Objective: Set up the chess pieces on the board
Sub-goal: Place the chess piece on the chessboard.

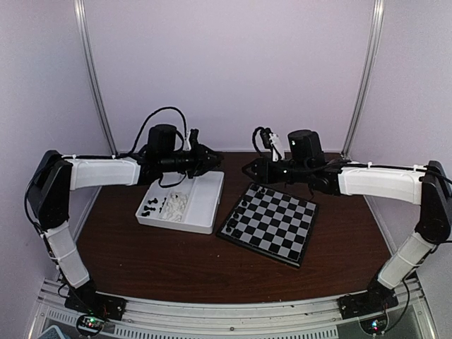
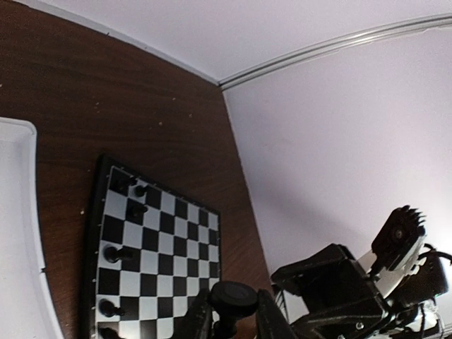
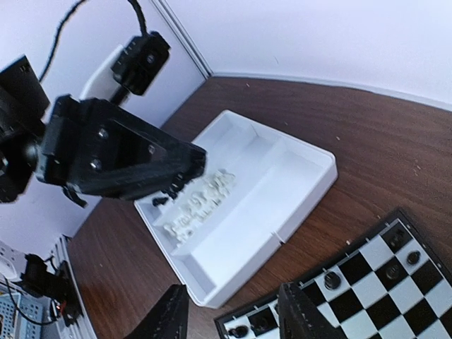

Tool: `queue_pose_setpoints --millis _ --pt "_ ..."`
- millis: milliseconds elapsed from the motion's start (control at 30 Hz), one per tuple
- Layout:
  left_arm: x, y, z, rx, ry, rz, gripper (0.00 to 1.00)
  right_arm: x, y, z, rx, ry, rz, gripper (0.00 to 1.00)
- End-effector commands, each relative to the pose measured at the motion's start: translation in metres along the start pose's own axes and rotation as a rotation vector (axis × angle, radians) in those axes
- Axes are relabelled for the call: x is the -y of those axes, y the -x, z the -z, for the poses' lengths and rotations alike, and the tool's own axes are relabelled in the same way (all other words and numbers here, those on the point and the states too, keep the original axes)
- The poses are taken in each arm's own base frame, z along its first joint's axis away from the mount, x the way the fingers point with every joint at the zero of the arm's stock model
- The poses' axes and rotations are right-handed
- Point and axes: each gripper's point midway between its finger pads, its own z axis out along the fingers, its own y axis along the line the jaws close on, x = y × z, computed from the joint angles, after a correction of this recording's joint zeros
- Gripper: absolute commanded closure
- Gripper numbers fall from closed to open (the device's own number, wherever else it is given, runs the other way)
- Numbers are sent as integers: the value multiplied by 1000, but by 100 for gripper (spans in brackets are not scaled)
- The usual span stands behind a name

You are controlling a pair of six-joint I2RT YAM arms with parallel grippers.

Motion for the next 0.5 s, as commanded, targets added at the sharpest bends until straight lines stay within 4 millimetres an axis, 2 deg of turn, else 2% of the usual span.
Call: queue_pose_setpoints --millis 0,200,467 --pt "43 19 3 126 -232 75 78 -36 37 -9 175 137 -26 54" --pt "52 20 7 175 -294 122 78 -58 43 -24 217 192 18 54" --pt "56 16 7 179 -301 118 78 -59 50 -36 231 196 -5 58"
